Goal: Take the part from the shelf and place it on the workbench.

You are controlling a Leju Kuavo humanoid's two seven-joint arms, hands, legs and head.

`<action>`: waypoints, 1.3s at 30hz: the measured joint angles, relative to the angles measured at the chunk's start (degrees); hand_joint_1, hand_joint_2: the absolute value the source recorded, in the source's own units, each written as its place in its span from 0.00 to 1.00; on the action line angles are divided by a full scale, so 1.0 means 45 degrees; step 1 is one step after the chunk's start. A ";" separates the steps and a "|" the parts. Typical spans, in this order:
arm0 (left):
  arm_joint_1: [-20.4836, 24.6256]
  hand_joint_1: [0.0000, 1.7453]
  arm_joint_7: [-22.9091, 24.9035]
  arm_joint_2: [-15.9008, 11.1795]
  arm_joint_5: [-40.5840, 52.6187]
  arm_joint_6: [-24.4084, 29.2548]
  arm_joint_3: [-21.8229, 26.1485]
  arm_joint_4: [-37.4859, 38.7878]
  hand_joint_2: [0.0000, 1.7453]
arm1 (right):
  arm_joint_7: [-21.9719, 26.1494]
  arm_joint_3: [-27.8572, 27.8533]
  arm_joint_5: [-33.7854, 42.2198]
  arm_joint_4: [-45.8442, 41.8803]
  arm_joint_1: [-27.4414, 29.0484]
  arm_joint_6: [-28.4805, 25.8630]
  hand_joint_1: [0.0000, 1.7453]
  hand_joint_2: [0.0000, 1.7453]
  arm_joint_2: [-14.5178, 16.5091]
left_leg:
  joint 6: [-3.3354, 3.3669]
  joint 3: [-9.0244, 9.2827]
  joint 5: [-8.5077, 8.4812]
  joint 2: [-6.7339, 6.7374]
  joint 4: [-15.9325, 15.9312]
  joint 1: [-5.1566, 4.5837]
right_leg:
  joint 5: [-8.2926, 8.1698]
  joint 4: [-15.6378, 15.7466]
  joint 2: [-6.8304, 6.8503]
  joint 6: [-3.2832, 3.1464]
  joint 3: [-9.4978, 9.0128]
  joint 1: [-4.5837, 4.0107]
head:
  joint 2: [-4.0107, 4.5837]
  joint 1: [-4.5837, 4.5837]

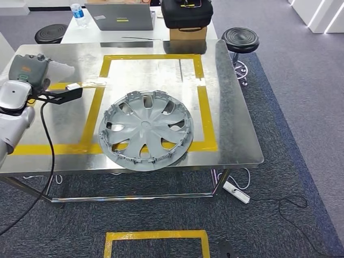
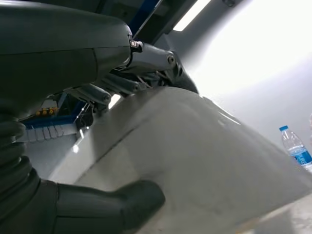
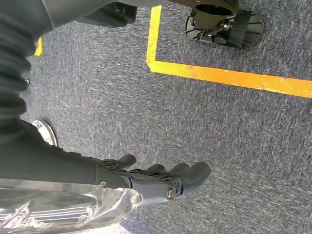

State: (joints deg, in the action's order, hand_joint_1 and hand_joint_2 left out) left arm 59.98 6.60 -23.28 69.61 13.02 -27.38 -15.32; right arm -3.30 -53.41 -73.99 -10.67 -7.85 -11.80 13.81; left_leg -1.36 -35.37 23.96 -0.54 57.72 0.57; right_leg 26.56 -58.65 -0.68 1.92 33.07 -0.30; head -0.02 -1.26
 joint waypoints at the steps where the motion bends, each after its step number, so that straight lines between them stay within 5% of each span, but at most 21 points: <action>1: -0.0013 0.00 0.0010 -0.0006 0.0000 0.0013 0.0046 0.0000 0.00 | -0.0001 0.0004 -0.0006 0.0000 0.0000 0.0000 0.00 0.00 0.0000 | 0.0000 0.0000 0.0000 0.0000 0.0000 0.0000 | 0.0000 0.0000 0.0000 0.0000 0.0000 0.0000 | 0.0000 0.0000; 39: -0.0237 0.00 -0.0242 -0.0096 0.0000 0.0030 0.1229 0.0005 0.00 | -0.0049 0.0013 0.0005 0.0005 -0.0005 0.0024 0.00 0.00 0.0000 | 0.0015 0.0000 0.0011 -0.0001 0.0005 -0.0042 | -0.0007 0.0009 0.0000 0.0012 -0.0001 0.0045 | 0.0000 -0.0001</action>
State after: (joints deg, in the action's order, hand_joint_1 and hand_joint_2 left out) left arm 58.92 5.51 -23.71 69.61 13.16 -21.84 -15.30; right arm -3.52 -53.35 -73.96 -10.64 -7.87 -11.69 13.81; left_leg -1.29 -35.37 24.01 -0.54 57.74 0.38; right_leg 26.53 -58.61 -0.68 1.98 33.07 -0.10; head -0.02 -1.27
